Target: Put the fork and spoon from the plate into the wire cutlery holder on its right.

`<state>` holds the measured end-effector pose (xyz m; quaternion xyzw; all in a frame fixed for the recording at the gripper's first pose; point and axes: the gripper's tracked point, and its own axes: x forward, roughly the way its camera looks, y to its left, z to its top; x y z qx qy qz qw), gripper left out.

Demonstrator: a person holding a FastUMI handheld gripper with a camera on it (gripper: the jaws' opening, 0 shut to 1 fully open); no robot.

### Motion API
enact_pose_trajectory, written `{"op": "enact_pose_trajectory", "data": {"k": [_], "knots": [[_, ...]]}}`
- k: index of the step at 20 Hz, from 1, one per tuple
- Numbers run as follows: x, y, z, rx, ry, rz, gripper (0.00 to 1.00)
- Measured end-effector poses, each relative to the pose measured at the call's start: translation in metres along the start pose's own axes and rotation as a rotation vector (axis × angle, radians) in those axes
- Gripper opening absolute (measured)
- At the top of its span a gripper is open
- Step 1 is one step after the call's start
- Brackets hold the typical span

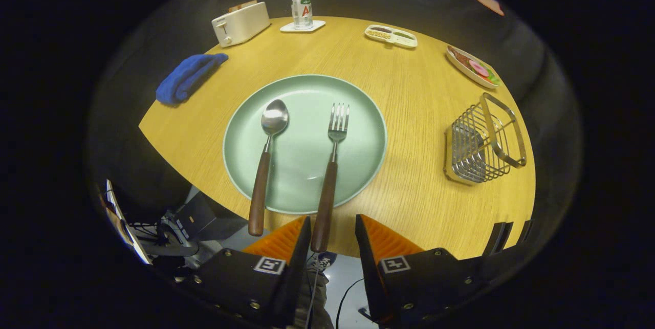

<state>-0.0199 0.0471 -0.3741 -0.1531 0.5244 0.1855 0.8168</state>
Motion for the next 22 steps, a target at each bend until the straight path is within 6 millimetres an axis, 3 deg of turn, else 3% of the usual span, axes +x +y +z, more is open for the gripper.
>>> {"op": "enact_pose_trajectory", "data": {"k": [2,4,7,8,11,14,22], "knots": [[0.001,0.002,0.002,-0.035,0.026,0.003,0.50],[0.004,0.004,0.000,-0.034,0.039,0.024,0.17],[-0.005,-0.011,0.010,-0.053,0.025,-0.030,0.16],[-0.004,-0.013,0.007,-0.071,0.049,-0.039,0.04],[-0.013,-0.019,0.006,-0.086,0.084,-0.015,0.04],[-0.034,-0.031,0.007,-0.114,0.141,0.017,0.05],[-0.123,-0.090,0.007,-0.238,0.289,0.021,0.04]]}}
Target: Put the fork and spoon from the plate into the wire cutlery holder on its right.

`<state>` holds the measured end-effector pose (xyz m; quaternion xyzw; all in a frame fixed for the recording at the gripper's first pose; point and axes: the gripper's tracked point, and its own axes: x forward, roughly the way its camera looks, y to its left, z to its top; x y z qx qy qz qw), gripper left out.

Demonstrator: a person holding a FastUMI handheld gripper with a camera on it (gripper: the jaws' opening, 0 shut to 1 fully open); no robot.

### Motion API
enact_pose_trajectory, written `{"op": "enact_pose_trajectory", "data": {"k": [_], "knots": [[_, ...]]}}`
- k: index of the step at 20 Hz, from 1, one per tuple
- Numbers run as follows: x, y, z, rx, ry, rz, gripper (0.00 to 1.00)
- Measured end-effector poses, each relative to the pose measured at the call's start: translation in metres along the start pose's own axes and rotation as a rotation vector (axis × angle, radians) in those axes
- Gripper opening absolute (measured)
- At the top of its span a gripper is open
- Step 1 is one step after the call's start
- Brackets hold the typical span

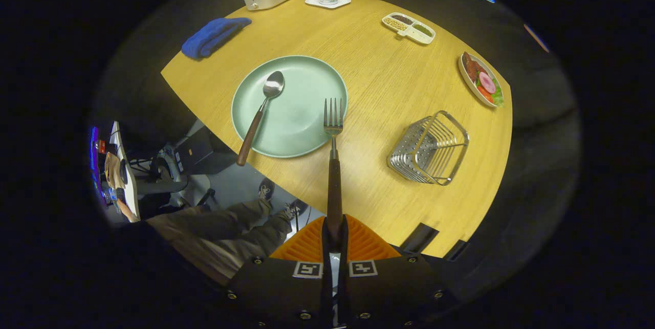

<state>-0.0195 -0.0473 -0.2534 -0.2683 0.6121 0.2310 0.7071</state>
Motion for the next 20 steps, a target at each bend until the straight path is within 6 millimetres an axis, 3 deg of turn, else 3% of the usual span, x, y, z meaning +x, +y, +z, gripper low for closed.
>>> {"op": "enact_pose_trajectory", "data": {"k": [4,7,12,16,20], "knots": [[-0.038,-0.025,-0.016,0.070,0.041,0.041,0.04],[-0.052,-0.057,-0.022,0.122,0.054,0.002,0.04],[-0.038,-0.086,-0.032,0.212,0.123,-0.004,0.05],[-0.023,-0.093,-0.019,0.240,0.143,0.018,0.04],[-0.023,-0.095,-0.015,0.253,0.140,0.038,0.04]]}}
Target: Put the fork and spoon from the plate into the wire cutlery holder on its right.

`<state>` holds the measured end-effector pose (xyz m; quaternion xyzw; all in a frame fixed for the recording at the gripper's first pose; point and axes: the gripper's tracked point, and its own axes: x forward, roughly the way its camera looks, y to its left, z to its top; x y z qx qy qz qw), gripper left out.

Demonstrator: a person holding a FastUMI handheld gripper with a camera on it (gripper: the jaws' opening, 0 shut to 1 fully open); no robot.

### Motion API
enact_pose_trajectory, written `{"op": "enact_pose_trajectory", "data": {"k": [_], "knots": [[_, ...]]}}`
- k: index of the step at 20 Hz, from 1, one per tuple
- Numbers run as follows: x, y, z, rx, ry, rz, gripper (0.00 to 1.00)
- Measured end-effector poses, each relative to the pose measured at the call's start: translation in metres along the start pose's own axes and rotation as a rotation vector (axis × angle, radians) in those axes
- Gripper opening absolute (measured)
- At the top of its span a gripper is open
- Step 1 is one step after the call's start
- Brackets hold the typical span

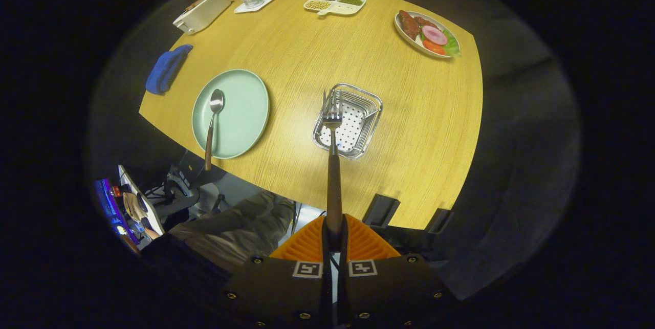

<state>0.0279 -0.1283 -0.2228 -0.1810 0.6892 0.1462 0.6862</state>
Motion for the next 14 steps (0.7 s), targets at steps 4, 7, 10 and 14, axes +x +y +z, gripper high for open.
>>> {"op": "enact_pose_trajectory", "data": {"k": [4,7,10,14], "knots": [[0.005,0.001,-0.003,0.046,0.007,0.050,0.04],[0.010,-0.007,-0.009,0.060,0.024,0.039,0.04],[0.020,-0.012,-0.012,0.057,0.064,0.029,0.04],[0.035,-0.018,0.005,0.043,0.118,0.000,0.04]]}}
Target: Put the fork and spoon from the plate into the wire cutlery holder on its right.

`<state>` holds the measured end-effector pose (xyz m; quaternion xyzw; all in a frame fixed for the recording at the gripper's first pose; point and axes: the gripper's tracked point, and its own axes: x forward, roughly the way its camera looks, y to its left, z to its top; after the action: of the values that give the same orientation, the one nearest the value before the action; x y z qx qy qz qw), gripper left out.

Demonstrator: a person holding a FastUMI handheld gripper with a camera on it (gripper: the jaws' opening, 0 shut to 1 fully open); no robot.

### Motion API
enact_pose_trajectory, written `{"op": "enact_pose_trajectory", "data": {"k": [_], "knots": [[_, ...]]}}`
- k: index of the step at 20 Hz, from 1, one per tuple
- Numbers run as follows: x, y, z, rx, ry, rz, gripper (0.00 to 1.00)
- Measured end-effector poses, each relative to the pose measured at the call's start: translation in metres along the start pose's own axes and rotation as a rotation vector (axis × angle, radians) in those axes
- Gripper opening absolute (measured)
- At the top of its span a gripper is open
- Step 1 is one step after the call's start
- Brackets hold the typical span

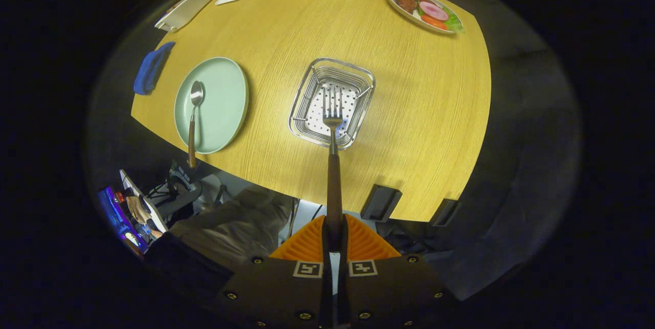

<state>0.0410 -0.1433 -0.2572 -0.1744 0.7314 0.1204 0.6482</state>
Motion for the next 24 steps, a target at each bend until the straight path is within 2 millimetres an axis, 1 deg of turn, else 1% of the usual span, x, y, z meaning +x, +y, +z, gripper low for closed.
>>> {"op": "enact_pose_trajectory", "data": {"k": [1,2,4,5,6,7,8,9,10,11,15,17,20,24], "knots": [[0.001,0.000,0.007,0.004,0.002,-0.003,0.04],[0.000,0.001,0.012,0.013,0.005,0.005,0.08],[-0.005,0.003,0.025,0.033,0.004,0.027,0.11],[-0.012,0.002,0.031,0.038,-0.007,0.025,0.12],[-0.016,0.000,0.037,0.038,-0.029,0.026,0.16],[-0.022,-0.001,0.042,0.043,-0.052,0.018,0.19],[-0.027,-0.001,0.044,0.047,-0.079,0.014,0.25],[-0.038,-0.001,0.047,0.052,-0.105,0.013,0.25],[-0.040,-0.002,0.044,0.055,-0.133,0.003,0.41],[-0.047,0.001,0.043,0.056,-0.161,0.005,0.43],[-0.069,0.034,0.034,0.074,-0.271,0.068,0.44],[-0.075,0.051,0.028,0.068,-0.300,0.090,0.44],[-0.075,0.078,0.020,0.042,-0.320,0.107,0.44],[-0.063,0.130,0.014,0.001,-0.325,0.175,0.44]]}}
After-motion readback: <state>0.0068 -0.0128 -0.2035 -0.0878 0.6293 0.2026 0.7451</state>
